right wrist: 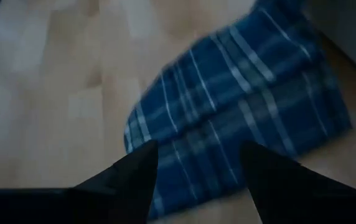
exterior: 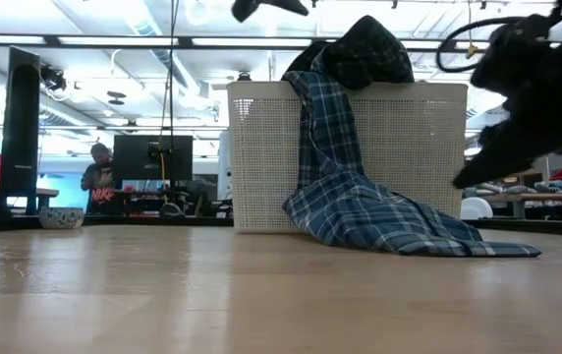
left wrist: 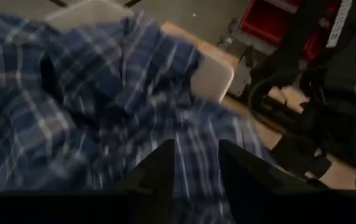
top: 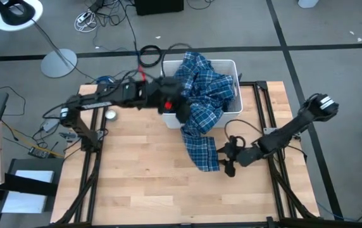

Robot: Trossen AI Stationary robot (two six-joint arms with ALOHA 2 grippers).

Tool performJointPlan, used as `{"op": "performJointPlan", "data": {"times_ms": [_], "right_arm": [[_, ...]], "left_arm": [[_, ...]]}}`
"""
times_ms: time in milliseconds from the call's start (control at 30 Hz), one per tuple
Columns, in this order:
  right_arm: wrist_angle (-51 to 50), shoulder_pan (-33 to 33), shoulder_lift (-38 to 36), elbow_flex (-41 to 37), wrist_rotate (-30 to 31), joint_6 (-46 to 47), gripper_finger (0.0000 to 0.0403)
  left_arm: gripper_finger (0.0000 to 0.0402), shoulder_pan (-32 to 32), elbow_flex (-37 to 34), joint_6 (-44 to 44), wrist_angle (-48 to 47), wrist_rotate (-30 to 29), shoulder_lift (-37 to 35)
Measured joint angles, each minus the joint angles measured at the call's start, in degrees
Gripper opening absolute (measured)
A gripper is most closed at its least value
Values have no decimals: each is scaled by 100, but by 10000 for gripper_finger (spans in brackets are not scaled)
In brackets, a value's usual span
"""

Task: Sort clothes
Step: Put the blue long sleeve polo into the white laundry bin

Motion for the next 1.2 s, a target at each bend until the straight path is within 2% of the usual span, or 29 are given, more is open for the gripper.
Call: {"op": "performJointPlan", "data": {"times_ms": [200, 300, 367, 500, 600, 767, 900, 1100, 1200], "right_arm": [[1717, -447, 1213, 2, -56, -770, 229], [2288, -656, 1796, 12, -88, -768, 229], [2413, -791, 2171, 88, -149, -749, 229], [2608, -1073, 2935, 478, -721, -770, 226], [2659, -1162, 3379, 875, -1054, -755, 185], [2184, -1285, 3281, 1525, -1421, -868, 26], [1868, -1567, 2633, 2299, -1200, -1248, 13], [8, -1919, 1948, 3977, -729, -2446, 3], [-1260, -2062, 1938, 4841, -577, -2680, 3]], "left_arm": [[128, -443, -1338, -740, 108, -255, -626], [128, -707, -2246, -1130, 690, -278, -1088], [128, -874, -2856, -1388, 1122, -291, -1429], [128, -1156, -3958, -1643, 1868, -310, -2179], [128, -1308, -4546, -1802, 2027, -334, -2738], [128, -1368, -5261, -1814, 1874, -373, -3640], [128, -1348, -5792, -1635, 1811, -394, -4522], [128, -1300, -6826, -1332, 1797, -389, -6155], [128, -1302, -7260, -1095, 1850, -377, -6777]]}}
